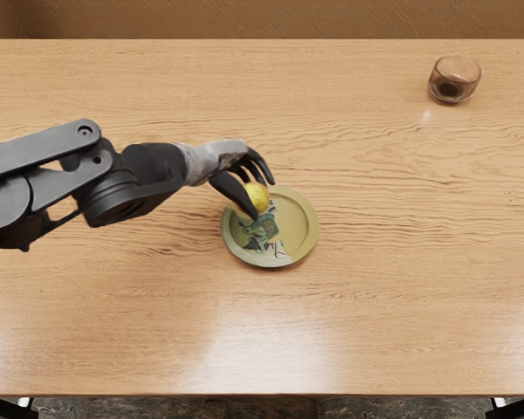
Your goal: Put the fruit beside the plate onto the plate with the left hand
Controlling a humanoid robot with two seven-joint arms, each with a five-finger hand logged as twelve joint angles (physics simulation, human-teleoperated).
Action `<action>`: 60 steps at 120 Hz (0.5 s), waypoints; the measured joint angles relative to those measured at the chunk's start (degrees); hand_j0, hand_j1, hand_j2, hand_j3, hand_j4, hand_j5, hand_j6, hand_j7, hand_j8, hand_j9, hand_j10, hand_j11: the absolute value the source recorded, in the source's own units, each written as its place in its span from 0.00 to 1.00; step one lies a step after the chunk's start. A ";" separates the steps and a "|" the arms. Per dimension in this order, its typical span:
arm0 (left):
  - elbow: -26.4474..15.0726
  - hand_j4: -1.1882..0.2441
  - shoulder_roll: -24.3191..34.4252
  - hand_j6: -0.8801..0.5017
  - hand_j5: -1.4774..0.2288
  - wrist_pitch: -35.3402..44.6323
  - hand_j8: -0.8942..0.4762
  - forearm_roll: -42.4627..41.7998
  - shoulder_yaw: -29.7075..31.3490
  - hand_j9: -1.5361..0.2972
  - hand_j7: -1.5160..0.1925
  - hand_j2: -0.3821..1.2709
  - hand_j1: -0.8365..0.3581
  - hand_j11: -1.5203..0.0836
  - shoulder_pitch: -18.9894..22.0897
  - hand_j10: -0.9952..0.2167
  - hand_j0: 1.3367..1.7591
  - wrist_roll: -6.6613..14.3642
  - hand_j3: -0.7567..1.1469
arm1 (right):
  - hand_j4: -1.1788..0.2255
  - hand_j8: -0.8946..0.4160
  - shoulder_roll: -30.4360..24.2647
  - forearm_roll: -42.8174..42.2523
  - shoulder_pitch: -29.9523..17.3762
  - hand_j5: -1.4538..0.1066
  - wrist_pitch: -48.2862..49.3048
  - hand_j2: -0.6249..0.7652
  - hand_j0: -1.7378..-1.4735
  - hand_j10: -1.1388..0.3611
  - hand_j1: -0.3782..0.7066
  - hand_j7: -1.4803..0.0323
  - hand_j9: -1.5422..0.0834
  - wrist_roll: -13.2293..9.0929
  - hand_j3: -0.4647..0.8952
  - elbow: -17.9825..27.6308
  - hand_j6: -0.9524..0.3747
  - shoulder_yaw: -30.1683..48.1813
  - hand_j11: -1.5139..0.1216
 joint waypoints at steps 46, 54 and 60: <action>0.02 0.68 -1.38 0.51 0.69 -5.33 0.53 -0.63 -1.28 0.68 0.72 0.31 0.79 0.77 0.87 0.64 0.76 -0.04 0.40 | 0.83 0.67 0.00 0.00 0.00 0.92 0.01 0.45 0.30 0.75 0.04 0.97 0.94 -0.02 0.34 -0.01 0.71 0.00 0.91; 0.01 0.72 3.09 0.54 0.74 -12.03 0.56 -5.05 -4.70 0.72 0.76 0.29 0.84 0.82 0.90 0.69 0.76 -0.04 0.40 | 0.83 0.67 0.00 0.00 0.00 0.92 0.00 0.45 0.30 0.75 0.04 0.97 0.94 -0.01 0.34 0.00 0.71 0.00 0.91; 0.01 0.74 6.38 0.56 0.76 -18.47 0.58 -10.09 -7.67 0.75 0.79 0.28 0.87 0.84 0.84 0.71 0.76 -0.04 0.40 | 0.83 0.67 0.00 0.00 0.00 0.92 -0.02 0.45 0.30 0.75 0.04 0.97 0.94 0.00 0.34 0.00 0.71 0.00 0.91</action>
